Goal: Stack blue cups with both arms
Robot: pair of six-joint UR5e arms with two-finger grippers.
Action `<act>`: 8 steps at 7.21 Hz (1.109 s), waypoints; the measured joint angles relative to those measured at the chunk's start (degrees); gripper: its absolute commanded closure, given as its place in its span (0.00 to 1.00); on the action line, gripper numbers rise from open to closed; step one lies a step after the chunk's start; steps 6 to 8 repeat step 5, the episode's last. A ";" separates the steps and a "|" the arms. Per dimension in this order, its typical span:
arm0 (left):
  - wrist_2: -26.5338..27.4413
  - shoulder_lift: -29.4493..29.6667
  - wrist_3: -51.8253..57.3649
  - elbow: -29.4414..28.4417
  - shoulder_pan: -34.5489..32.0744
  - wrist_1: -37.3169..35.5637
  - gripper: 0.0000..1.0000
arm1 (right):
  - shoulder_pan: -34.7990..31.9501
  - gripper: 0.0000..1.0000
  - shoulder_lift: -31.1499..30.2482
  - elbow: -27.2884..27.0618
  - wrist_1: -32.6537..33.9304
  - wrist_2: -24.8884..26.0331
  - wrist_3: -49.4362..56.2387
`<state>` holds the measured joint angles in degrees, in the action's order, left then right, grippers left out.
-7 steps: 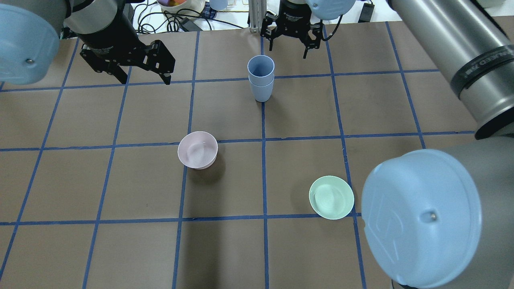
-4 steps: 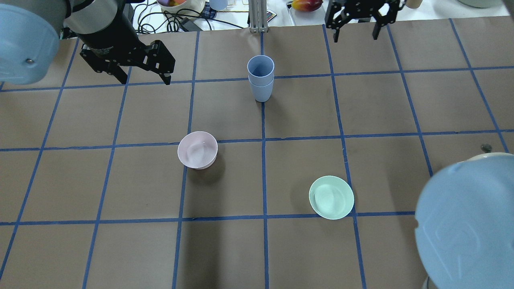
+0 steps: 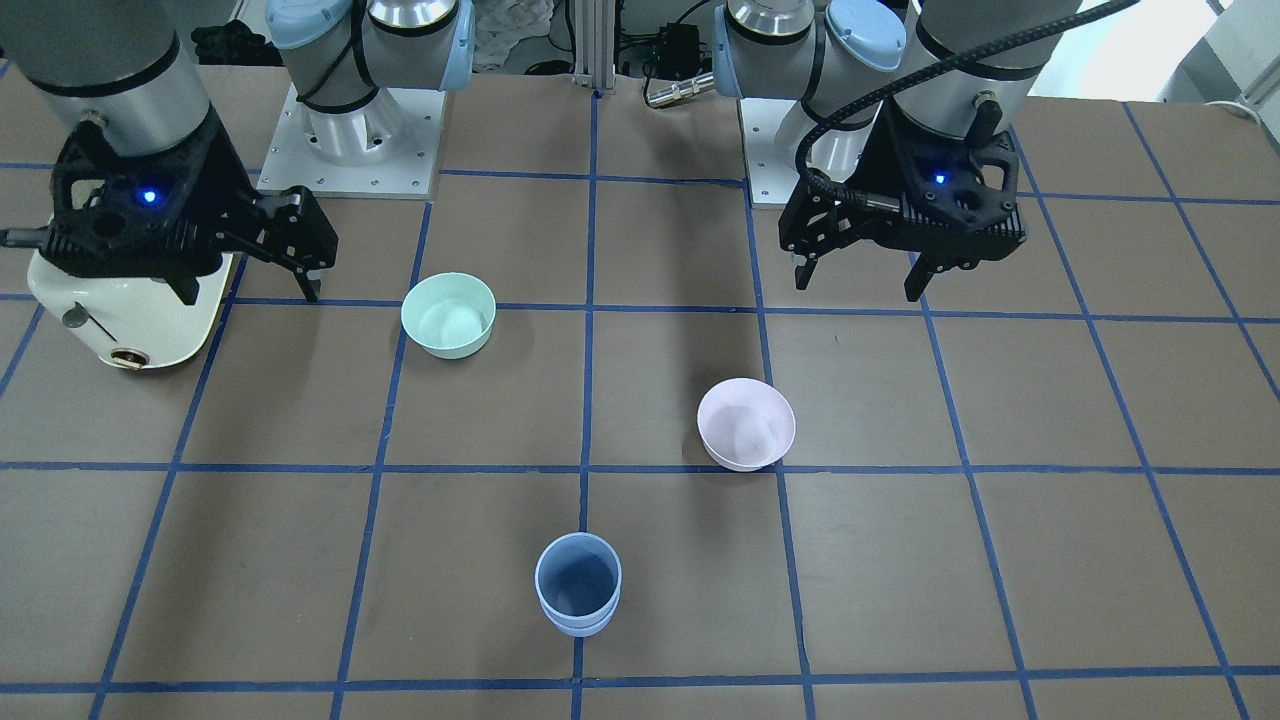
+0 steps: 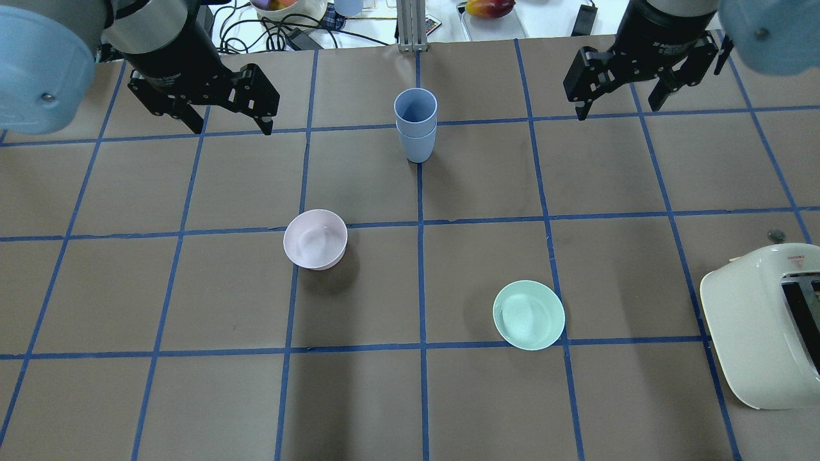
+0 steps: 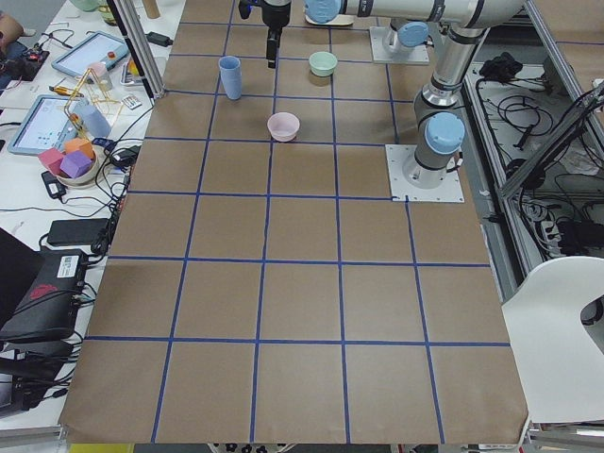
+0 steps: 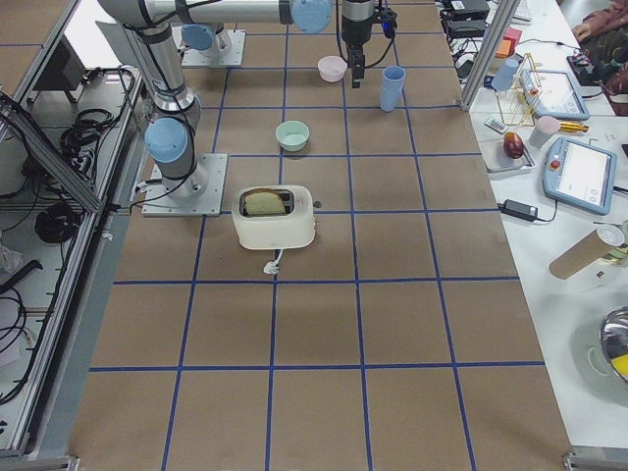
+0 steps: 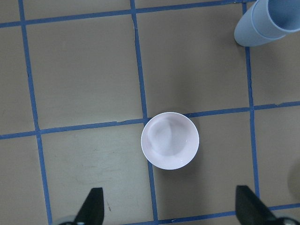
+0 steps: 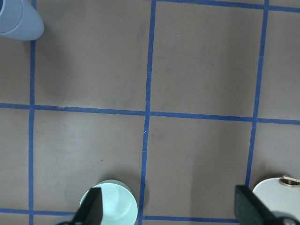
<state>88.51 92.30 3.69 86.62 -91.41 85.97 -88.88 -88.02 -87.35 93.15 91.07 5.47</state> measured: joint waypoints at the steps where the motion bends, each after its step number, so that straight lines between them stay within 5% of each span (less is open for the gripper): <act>1: 0.00 0.05 0.00 -0.03 0.00 -0.01 0.00 | -0.03 0.00 -1.40 -1.52 0.96 -1.26 0.31; 8: 0.00 0.00 0.00 0.03 0.00 -0.01 0.00 | -0.07 0.00 1.45 4.22 -1.77 -3.55 0.48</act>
